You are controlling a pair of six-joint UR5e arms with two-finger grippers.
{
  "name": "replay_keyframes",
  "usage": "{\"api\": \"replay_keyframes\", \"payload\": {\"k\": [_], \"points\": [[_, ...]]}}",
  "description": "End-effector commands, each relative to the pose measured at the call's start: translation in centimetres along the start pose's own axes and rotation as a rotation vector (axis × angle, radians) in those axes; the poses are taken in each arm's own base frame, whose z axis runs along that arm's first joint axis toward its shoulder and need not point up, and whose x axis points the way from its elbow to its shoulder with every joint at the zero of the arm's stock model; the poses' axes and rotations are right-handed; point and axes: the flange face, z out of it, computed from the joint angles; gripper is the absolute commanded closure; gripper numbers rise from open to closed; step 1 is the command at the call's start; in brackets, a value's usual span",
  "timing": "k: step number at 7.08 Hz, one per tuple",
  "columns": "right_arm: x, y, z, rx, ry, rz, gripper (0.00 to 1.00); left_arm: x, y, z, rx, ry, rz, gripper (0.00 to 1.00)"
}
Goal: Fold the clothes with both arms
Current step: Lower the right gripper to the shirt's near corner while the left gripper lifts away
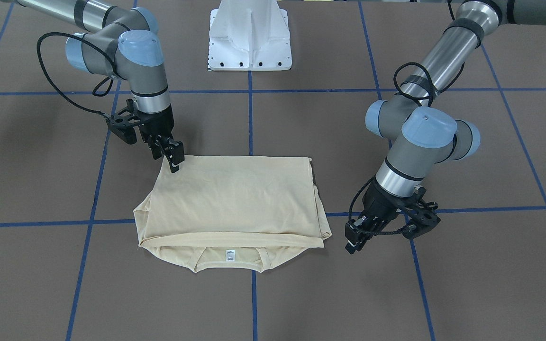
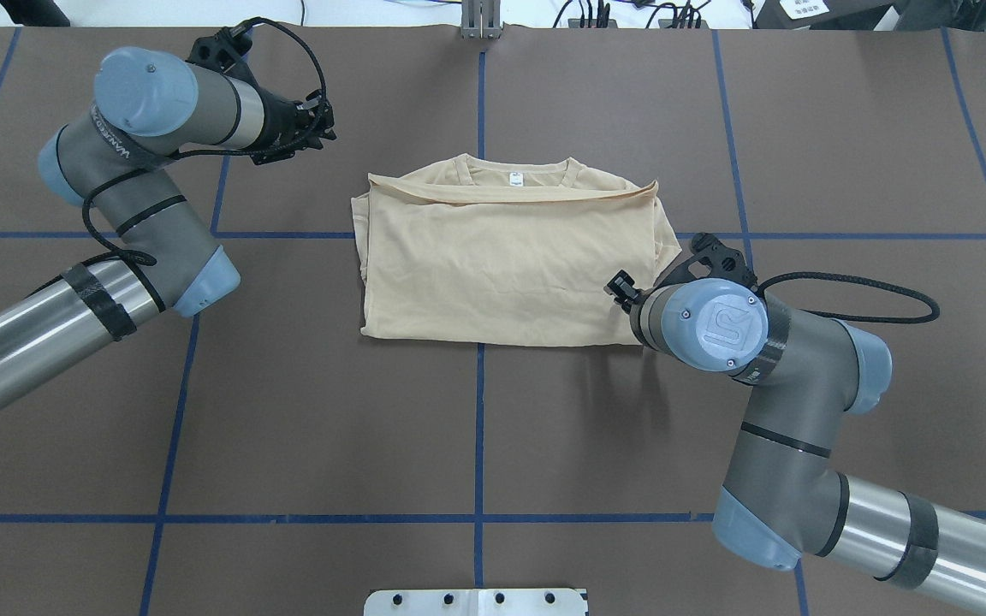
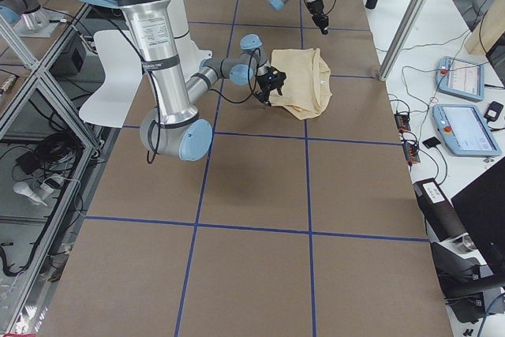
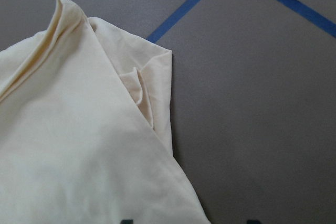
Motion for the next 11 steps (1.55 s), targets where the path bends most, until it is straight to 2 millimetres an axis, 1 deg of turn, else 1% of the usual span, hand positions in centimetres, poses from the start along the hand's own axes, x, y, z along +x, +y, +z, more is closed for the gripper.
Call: {"api": "replay_keyframes", "payload": {"k": [1, 2, 4, 5, 6, 7, 8, 9, 10, 11], "points": [[0.4, 0.2, 0.1, 0.001, 0.006, 0.023, 0.88, -0.2, 0.1, 0.1, -0.001, -0.002, 0.000, 0.69], [0.5, 0.2, 0.3, 0.001, 0.009, 0.024, 1.00, -0.2, 0.1, 0.1, -0.001, -0.002, 0.000, 0.69], [0.2, 0.2, -1.1, -0.021, -0.010, 0.026, 1.00, -0.2, 0.1, 0.1, -0.002, -0.002, 0.000, 0.69], [0.9, -0.1, -3.3, -0.037, -0.033, 0.028, 1.00, 0.5, 0.3, -0.1, -0.013, 0.009, 0.004, 0.69], [4.6, 2.2, -5.6, -0.089, -0.019, -0.003, 1.00, 2.1, 0.7, -1.3, -0.024, 0.044, 0.014, 0.69], [7.2, 5.8, -7.0, -0.090, 0.016, -0.058, 1.00, 3.2, 1.9, -3.3, -0.101, 0.081, 0.025, 0.69], [8.5, 9.1, -10.0, -0.110, 0.071, -0.117, 1.00, 4.6, 3.3, -5.3, -0.166, 0.119, 0.028, 0.68], [10.5, 12.0, -12.8, -0.141, 0.130, -0.178, 1.00, 5.7, 5.2, -6.1, -0.199, 0.135, -0.022, 0.67], [12.5, 15.2, -14.6, -0.180, 0.165, -0.156, 0.84, 6.8, 8.0, -6.8, -0.237, 0.138, -0.084, 0.67], [14.4, 18.5, -16.3, -0.222, 0.176, -0.110, 0.83, 8.8, 10.8, -8.9, -0.272, 0.153, -0.112, 0.65]]}}
